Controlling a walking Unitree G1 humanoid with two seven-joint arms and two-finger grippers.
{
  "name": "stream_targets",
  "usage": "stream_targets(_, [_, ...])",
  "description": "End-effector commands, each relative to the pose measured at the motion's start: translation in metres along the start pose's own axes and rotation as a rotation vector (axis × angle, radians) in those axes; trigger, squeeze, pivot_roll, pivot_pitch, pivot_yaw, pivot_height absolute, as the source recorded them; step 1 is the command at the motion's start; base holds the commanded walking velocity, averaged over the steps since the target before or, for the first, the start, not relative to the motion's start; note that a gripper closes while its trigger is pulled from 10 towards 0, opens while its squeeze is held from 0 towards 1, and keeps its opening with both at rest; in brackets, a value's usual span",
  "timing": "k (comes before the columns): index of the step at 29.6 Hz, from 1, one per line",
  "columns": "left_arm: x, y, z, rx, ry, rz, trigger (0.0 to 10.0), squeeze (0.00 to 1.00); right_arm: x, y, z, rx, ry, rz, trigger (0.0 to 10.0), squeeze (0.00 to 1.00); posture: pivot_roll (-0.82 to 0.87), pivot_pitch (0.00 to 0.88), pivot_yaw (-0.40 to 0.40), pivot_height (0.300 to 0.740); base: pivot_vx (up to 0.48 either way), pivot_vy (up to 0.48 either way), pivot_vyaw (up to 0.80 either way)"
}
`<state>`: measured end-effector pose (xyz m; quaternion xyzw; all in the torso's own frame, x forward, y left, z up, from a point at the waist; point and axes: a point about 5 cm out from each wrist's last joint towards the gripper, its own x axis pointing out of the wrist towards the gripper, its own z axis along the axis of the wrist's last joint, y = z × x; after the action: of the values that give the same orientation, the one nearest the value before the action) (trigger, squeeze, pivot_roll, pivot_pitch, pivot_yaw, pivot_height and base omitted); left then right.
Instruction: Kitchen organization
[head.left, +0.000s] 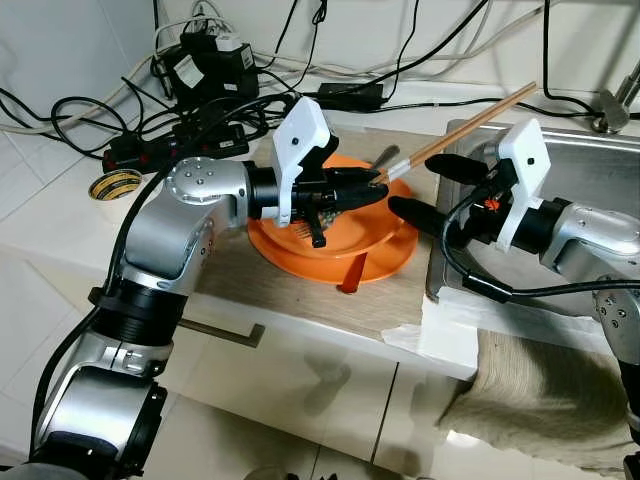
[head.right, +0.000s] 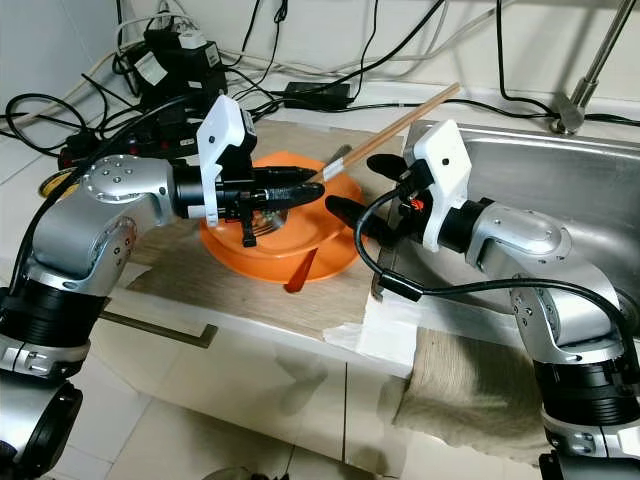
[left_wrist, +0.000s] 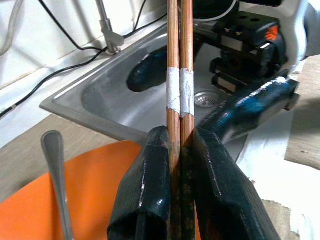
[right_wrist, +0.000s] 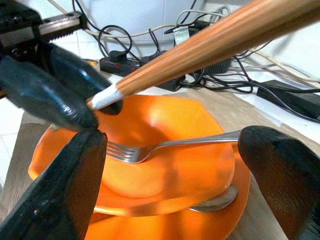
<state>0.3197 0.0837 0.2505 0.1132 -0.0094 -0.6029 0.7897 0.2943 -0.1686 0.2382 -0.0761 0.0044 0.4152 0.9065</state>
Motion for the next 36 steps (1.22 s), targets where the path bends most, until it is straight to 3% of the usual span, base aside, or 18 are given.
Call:
stream_targets(1, [0.001,-0.004,0.004,0.008,-0.016,-0.026,0.0,0.00,0.001,0.000,0.011,-0.025,-0.033,0.005,10.0,0.00,-0.05,0.000,0.083,0.740,0.000,0.000,0.00])
stream_targets(20, [0.007,-0.018,0.006,-0.010,-0.031,-0.092,0.0,0.00,0.011,-0.003,0.010,-0.008,-0.058,-0.026,10.0,0.00,-0.04,0.000,0.082,0.740,0.000,0.000,0.00])
stream_targets(36, [0.003,-0.001,0.000,-0.006,0.002,-0.024,0.0,0.00,0.000,0.004,0.006,0.005,-0.019,0.025,10.0,0.00,-0.04,0.000,0.076,0.740,0.000,0.000,0.00])
